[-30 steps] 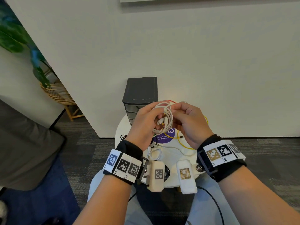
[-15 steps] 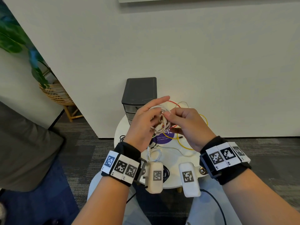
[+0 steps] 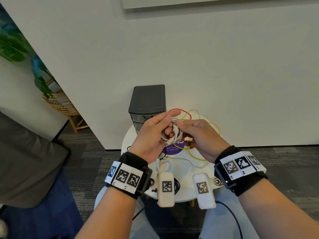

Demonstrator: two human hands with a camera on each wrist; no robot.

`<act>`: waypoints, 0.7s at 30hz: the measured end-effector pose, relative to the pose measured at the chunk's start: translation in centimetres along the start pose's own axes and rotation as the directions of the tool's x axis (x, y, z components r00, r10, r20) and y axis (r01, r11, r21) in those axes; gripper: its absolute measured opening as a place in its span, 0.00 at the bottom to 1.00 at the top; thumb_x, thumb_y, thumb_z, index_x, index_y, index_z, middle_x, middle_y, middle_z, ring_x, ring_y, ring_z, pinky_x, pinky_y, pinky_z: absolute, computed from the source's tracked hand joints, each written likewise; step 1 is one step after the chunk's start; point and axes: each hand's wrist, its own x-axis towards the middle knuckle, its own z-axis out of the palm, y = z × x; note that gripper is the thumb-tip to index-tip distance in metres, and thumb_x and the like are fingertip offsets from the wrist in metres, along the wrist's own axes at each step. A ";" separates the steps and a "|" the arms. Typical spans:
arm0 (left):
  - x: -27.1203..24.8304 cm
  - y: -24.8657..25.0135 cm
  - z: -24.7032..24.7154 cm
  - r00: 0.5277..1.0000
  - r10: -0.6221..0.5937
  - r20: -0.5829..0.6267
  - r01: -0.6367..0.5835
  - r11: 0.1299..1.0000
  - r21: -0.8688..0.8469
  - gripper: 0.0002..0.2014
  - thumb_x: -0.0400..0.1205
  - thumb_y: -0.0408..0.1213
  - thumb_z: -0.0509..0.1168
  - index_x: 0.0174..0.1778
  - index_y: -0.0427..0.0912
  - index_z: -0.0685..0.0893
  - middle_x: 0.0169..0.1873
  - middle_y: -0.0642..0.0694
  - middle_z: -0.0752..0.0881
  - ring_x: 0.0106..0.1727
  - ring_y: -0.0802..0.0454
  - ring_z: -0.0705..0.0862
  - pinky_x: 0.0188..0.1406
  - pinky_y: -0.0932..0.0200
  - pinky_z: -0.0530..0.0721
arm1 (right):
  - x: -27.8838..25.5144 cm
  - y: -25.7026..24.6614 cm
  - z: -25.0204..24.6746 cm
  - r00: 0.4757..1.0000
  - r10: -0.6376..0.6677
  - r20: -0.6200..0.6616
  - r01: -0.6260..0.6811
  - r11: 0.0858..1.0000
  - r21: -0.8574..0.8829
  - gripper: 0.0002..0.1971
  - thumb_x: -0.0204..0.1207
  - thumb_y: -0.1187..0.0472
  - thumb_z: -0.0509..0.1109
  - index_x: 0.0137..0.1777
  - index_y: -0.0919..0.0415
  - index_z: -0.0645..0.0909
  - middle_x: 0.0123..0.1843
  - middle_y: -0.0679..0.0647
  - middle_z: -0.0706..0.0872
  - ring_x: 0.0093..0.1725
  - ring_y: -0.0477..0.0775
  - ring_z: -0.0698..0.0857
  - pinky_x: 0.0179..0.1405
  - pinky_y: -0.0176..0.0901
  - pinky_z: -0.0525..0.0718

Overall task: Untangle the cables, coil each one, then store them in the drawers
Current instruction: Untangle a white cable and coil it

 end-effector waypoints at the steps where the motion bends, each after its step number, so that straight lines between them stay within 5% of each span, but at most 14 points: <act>1: 0.1 -0.1 -0.2 1.000 -0.007 -0.013 0.007 0.999 -0.031 0.16 0.92 0.34 0.57 0.70 0.37 0.86 0.29 0.47 0.68 0.31 0.56 0.70 0.34 0.64 0.78 | 0.2 -0.1 -0.1 0.999 -0.019 -0.030 0.016 0.997 -0.072 0.17 0.87 0.53 0.67 0.49 0.67 0.90 0.42 0.59 0.89 0.40 0.50 0.82 0.42 0.41 0.78; 4: 0.4 -0.3 -0.4 0.998 -0.001 -0.064 -0.004 0.997 -0.072 0.16 0.91 0.31 0.56 0.69 0.34 0.86 0.32 0.46 0.66 0.28 0.58 0.65 0.30 0.65 0.70 | 0.7 -0.1 0.0 0.960 -0.227 -0.166 0.150 0.912 -0.381 0.06 0.82 0.52 0.73 0.51 0.53 0.87 0.43 0.49 0.87 0.40 0.47 0.84 0.44 0.40 0.82; 6: 0.6 -0.3 -0.4 0.995 0.016 -0.102 -0.021 0.999 -0.044 0.17 0.92 0.31 0.55 0.68 0.33 0.86 0.32 0.46 0.69 0.27 0.58 0.63 0.28 0.65 0.68 | 0.3 -0.3 0.1 0.889 -0.404 -0.218 0.248 0.823 -0.511 0.09 0.77 0.54 0.77 0.56 0.45 0.83 0.49 0.46 0.83 0.43 0.44 0.83 0.44 0.31 0.80; 9: 0.7 0.3 -0.3 0.990 0.031 -0.139 -0.030 1.000 0.010 0.17 0.93 0.32 0.54 0.66 0.34 0.88 0.32 0.45 0.73 0.28 0.56 0.66 0.29 0.63 0.69 | -0.6 -1.0 0.2 0.818 -0.575 0.018 0.452 0.623 -0.638 0.13 0.71 0.57 0.81 0.54 0.47 0.85 0.53 0.45 0.76 0.51 0.47 0.79 0.49 0.31 0.75; 13: 1.0 0.4 -0.3 0.989 0.019 -0.147 -0.012 0.999 0.050 0.17 0.93 0.35 0.56 0.61 0.39 0.91 0.36 0.39 0.78 0.37 0.45 0.72 0.40 0.54 0.82 | -0.7 -1.1 0.3 0.814 -0.498 0.300 0.521 0.397 -0.755 0.10 0.71 0.53 0.81 0.52 0.47 0.90 0.59 0.47 0.76 0.55 0.50 0.73 0.56 0.50 0.78; 18: 1.2 0.7 0.2 0.982 -0.033 -0.185 0.043 0.998 0.050 0.14 0.90 0.33 0.60 0.63 0.34 0.89 0.41 0.39 0.86 0.39 0.46 0.81 0.30 0.59 0.84 | -0.9 -1.2 0.1 0.777 -0.565 0.277 0.575 0.461 -0.676 0.05 0.74 0.54 0.77 0.48 0.50 0.92 0.54 0.48 0.79 0.54 0.51 0.74 0.56 0.53 0.77; 21: 1.3 0.1 0.0 0.988 -0.047 -0.149 0.056 0.997 0.056 0.11 0.87 0.34 0.67 0.60 0.32 0.88 0.47 0.34 0.82 0.47 0.39 0.77 0.35 0.54 0.82 | -1.5 -1.8 0.5 0.768 -0.597 0.234 0.602 0.547 -0.582 0.05 0.75 0.56 0.79 0.49 0.50 0.93 0.50 0.46 0.79 0.53 0.53 0.77 0.54 0.50 0.77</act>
